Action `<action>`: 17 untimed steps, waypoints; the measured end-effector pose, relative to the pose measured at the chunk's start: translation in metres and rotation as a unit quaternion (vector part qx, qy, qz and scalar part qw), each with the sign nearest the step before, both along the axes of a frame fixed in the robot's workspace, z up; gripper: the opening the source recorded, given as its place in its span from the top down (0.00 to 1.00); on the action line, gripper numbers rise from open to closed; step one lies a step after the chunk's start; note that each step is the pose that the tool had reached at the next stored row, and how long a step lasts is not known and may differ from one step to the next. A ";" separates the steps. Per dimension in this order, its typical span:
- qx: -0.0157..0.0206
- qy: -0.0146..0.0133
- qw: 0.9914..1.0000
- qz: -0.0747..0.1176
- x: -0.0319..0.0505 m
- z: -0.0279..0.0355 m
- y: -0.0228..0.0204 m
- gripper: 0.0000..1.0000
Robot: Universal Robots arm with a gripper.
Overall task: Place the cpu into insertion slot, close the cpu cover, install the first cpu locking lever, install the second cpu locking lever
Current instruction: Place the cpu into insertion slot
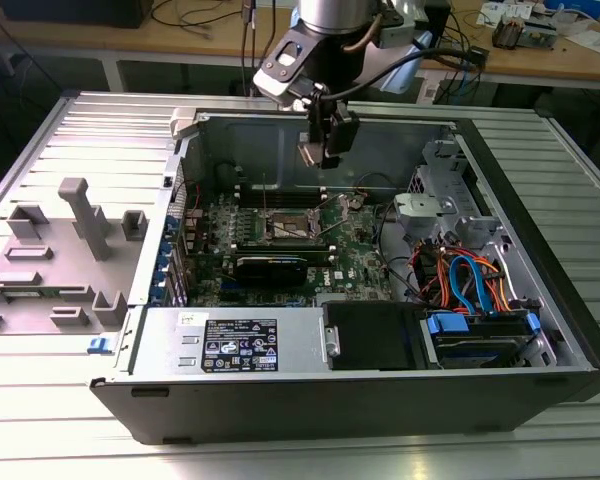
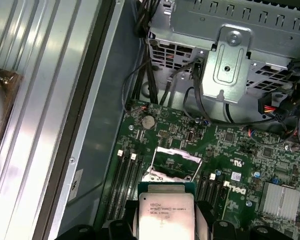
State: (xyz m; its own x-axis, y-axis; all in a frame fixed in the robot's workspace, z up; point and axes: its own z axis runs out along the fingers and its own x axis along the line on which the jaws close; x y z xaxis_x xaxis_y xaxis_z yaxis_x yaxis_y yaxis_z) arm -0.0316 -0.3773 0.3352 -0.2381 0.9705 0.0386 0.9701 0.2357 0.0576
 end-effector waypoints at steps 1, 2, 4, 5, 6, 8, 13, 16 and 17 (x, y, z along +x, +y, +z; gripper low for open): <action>0.000 0.001 1.000 -0.007 -0.0001 -0.0025 0.0000 0.46; 0.000 0.001 1.000 -0.012 -0.0003 -0.0035 0.0000 0.46; 0.000 0.002 1.000 -0.014 -0.0005 -0.0036 0.0000 0.46; 0.000 0.002 1.000 -0.015 -0.0005 -0.0037 0.0000 0.46; 0.000 0.001 1.000 -0.015 -0.0005 -0.0037 0.0000 0.46; 0.000 0.002 1.000 -0.015 -0.0005 -0.0037 0.0000 0.46; 0.000 0.002 1.000 -0.015 -0.0005 -0.0037 0.0000 0.46; 0.000 0.002 1.000 -0.015 -0.0005 -0.0037 0.0000 0.46; 0.000 0.002 1.000 -0.015 -0.0005 -0.0038 0.0000 0.46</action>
State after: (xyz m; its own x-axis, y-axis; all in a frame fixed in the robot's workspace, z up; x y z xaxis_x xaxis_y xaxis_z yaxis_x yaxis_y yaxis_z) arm -0.0321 -0.3773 0.3315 -0.2078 0.9774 0.0393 0.9771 0.2056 0.0545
